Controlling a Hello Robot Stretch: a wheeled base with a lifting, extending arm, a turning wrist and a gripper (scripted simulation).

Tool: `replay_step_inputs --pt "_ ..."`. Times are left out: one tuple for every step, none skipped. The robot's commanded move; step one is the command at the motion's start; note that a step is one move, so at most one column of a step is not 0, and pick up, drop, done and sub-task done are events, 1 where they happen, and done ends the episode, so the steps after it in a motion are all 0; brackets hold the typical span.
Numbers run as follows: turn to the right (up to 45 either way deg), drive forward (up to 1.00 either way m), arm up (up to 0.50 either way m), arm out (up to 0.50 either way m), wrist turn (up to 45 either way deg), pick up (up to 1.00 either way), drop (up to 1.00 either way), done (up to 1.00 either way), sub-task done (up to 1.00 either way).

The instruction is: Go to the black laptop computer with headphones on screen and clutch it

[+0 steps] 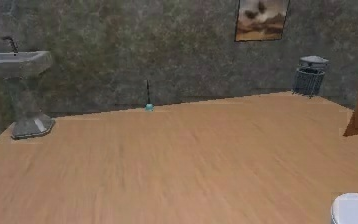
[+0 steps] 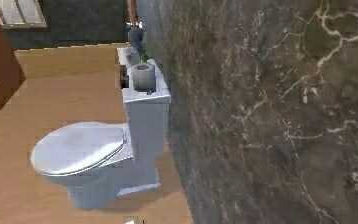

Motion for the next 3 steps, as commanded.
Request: replay_step_inputs --pt "0.0 0.20 0.00 0.00 0.0 0.00 0.00 0.00 0.00" --pt "-45.0 0.00 0.00 0.00 0.0 0.00 0.00 0.00 0.00" --pt "-33.0 0.00 0.00 0.00 0.0 0.00 0.00 0.00 0.00"
